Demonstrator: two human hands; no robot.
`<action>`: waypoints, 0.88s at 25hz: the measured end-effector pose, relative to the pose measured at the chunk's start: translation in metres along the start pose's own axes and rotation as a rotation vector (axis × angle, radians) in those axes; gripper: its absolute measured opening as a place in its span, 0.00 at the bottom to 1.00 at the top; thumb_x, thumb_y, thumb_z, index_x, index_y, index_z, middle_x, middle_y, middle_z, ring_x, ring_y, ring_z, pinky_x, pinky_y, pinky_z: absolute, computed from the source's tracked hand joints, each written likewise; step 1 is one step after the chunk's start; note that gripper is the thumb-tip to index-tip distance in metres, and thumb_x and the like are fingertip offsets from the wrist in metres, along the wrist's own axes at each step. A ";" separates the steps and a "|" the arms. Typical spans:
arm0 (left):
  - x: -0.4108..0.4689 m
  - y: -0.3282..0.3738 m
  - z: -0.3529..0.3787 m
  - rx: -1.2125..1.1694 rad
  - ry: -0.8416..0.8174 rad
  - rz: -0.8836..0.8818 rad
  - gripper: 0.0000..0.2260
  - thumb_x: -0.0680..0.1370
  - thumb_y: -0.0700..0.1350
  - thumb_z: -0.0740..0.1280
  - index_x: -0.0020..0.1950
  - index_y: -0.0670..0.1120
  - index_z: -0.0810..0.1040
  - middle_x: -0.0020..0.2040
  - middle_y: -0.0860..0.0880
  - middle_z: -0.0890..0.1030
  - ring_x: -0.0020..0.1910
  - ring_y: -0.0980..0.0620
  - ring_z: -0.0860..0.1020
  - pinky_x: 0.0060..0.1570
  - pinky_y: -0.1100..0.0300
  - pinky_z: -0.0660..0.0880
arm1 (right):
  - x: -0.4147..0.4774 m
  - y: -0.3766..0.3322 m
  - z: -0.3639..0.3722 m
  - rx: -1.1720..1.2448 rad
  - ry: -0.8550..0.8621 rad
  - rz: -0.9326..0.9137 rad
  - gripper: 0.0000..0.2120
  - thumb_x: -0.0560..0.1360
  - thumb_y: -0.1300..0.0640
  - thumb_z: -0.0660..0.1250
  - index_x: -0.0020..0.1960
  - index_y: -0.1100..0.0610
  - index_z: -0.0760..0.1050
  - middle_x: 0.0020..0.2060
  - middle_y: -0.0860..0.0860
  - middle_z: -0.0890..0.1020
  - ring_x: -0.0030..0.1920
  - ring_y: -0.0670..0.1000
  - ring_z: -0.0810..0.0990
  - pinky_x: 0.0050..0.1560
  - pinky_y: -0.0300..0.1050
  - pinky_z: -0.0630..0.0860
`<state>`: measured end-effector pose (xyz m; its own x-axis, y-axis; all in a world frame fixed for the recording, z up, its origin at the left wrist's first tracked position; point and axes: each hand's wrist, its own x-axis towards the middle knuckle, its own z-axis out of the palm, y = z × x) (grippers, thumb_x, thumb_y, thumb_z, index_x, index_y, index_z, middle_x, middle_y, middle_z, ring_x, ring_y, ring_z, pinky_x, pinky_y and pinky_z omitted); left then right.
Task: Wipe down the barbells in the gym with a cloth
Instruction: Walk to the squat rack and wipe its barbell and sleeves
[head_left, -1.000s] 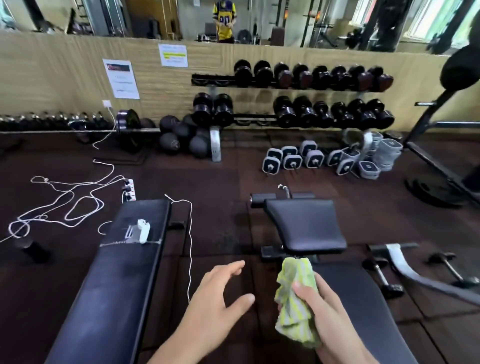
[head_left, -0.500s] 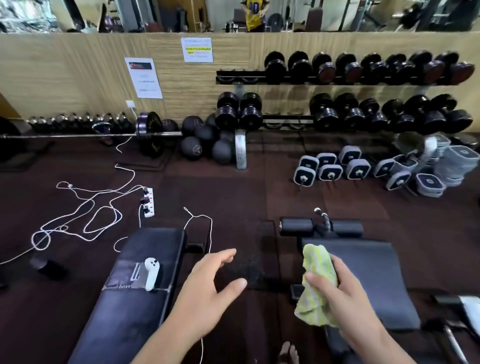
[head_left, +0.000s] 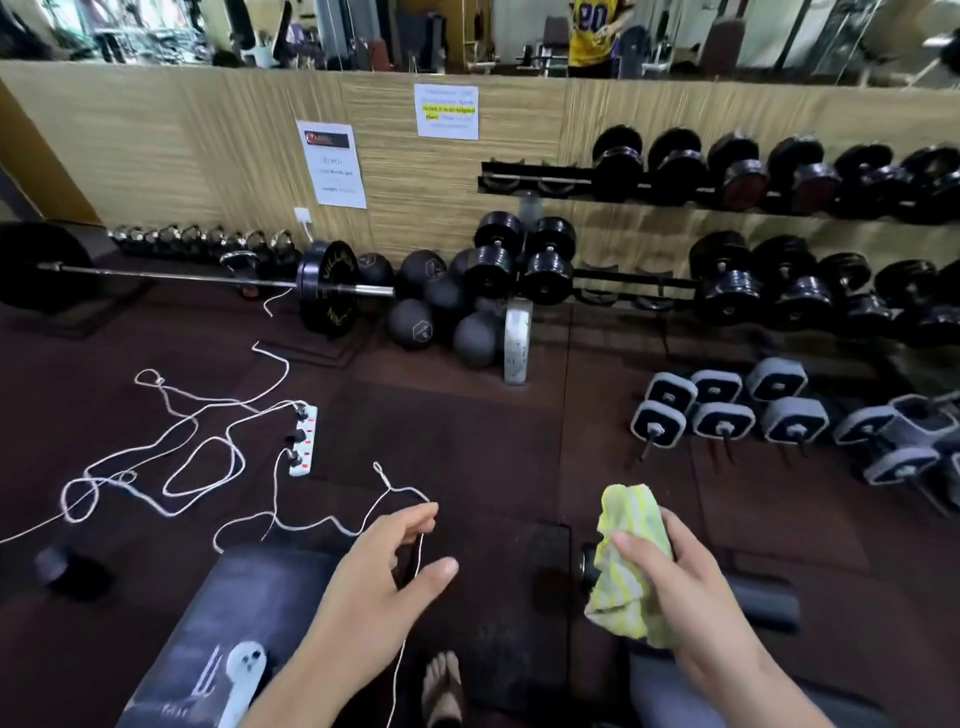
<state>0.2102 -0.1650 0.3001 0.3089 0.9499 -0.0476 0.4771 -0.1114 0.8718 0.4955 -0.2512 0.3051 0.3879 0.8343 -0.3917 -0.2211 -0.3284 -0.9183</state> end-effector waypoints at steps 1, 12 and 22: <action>0.028 -0.001 0.003 -0.014 -0.011 0.005 0.23 0.73 0.49 0.75 0.66 0.63 0.74 0.60 0.65 0.79 0.63 0.66 0.74 0.65 0.56 0.72 | 0.022 -0.009 0.002 0.018 0.005 -0.002 0.11 0.77 0.58 0.73 0.59 0.49 0.81 0.47 0.63 0.85 0.42 0.58 0.84 0.44 0.66 0.84; 0.341 0.030 0.011 0.032 -0.324 0.139 0.23 0.73 0.58 0.71 0.67 0.67 0.71 0.61 0.68 0.76 0.66 0.67 0.71 0.67 0.55 0.70 | 0.236 -0.093 0.042 0.076 0.177 -0.005 0.09 0.74 0.54 0.76 0.54 0.49 0.84 0.52 0.67 0.84 0.46 0.60 0.84 0.54 0.70 0.81; 0.577 0.115 0.155 0.043 -0.530 0.256 0.24 0.70 0.64 0.70 0.66 0.66 0.73 0.61 0.66 0.78 0.66 0.67 0.72 0.67 0.55 0.71 | 0.406 -0.131 -0.087 0.248 0.494 0.003 0.07 0.79 0.59 0.70 0.53 0.50 0.85 0.50 0.65 0.86 0.54 0.68 0.85 0.50 0.63 0.83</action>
<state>0.5712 0.3246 0.2976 0.7825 0.6168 -0.0855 0.3626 -0.3397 0.8678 0.7595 0.0920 0.2617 0.7473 0.5070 -0.4296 -0.4043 -0.1662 -0.8994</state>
